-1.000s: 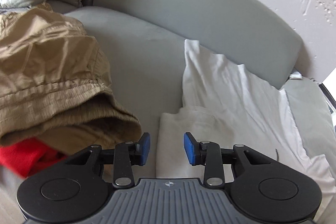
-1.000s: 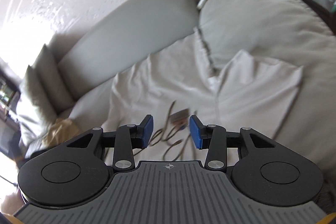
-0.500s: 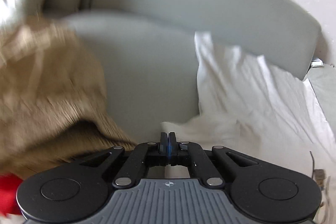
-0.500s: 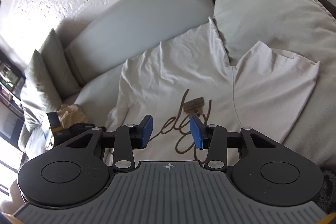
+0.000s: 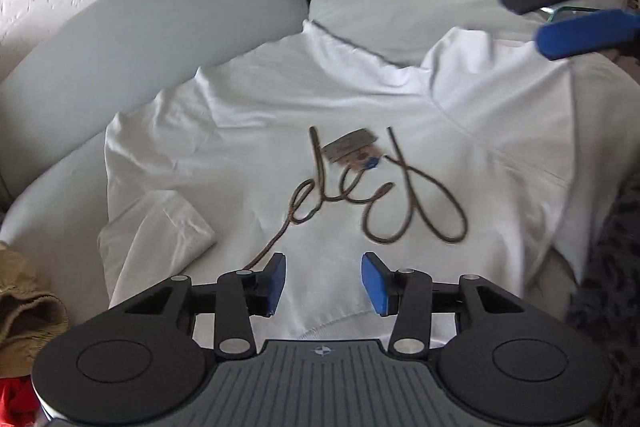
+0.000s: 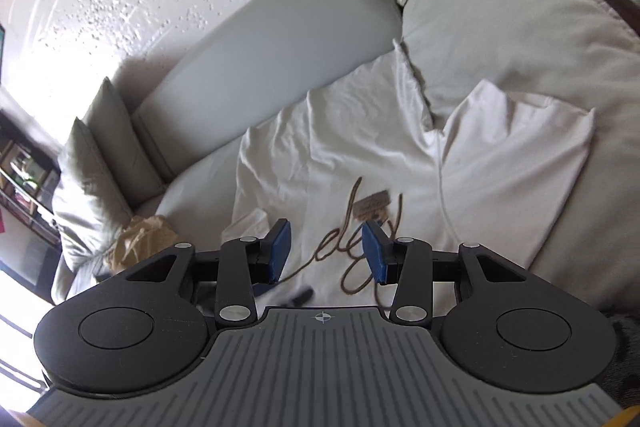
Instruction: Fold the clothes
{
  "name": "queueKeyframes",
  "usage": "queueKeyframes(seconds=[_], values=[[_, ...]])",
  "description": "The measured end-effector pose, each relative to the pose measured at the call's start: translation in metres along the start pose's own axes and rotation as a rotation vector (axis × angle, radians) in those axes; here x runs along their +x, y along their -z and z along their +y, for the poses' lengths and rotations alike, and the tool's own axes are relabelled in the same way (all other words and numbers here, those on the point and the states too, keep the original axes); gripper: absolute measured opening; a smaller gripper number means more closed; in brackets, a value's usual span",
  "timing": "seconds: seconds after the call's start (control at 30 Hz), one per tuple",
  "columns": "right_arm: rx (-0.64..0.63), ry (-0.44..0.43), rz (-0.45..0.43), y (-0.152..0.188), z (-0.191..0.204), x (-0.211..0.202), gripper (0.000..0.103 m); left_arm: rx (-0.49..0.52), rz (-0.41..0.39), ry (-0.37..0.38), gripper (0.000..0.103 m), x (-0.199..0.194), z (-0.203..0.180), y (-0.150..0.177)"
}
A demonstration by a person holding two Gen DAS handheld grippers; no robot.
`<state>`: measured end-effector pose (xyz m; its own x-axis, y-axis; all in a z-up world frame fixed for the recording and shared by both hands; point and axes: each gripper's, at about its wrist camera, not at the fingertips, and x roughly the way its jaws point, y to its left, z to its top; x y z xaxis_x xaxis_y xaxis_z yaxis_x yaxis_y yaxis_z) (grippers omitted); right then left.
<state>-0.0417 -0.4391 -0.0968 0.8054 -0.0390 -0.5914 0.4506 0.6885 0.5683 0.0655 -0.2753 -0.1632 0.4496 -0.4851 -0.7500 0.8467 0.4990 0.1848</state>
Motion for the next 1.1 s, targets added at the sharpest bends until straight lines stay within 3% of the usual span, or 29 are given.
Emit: queueKeyframes(seconds=[0.07,0.17,0.23,0.33,0.4,0.5,0.87,0.97,1.0,1.03,1.1], values=[[0.015,0.0,-0.016,-0.003,-0.005,-0.006,0.046,-0.016,-0.06,-0.035,0.045,-0.01,0.011,0.004],[0.024,-0.004,-0.024,-0.003,-0.009,-0.009,0.047,-0.032,-0.12,-0.167,0.043,-0.009,0.048,0.001],[0.026,-0.013,-0.02,-0.002,-0.01,-0.009,0.047,0.117,-0.102,-0.253,0.038,0.008,0.058,-0.001],[0.035,-0.029,-0.008,0.0,-0.012,-0.007,0.048,0.42,-0.097,-0.285,0.039,0.016,0.049,0.019],[0.039,-0.032,-0.006,0.002,-0.015,-0.006,0.05,0.549,-0.09,-0.289,0.04,0.021,0.04,0.03],[0.062,-0.028,0.004,0.003,-0.021,-0.001,0.051,0.631,-0.068,-0.299,0.041,0.038,0.037,0.032],[0.099,-0.021,0.029,0.001,-0.034,0.008,0.051,0.74,0.045,-0.357,0.036,0.08,0.026,0.018],[0.1,-0.021,0.032,0.002,-0.034,0.009,0.051,0.693,0.072,-0.378,0.027,0.087,0.029,0.014],[0.096,-0.021,0.031,0.002,-0.033,0.009,0.051,0.66,0.076,-0.374,0.02,0.088,0.032,0.012],[0.094,-0.02,0.031,0.002,-0.033,0.008,0.051,0.627,0.081,-0.37,0.006,0.089,0.035,0.009],[0.092,-0.019,0.026,0.001,-0.031,0.005,0.051,0.526,0.051,-0.357,0.004,0.077,0.044,0.006]])
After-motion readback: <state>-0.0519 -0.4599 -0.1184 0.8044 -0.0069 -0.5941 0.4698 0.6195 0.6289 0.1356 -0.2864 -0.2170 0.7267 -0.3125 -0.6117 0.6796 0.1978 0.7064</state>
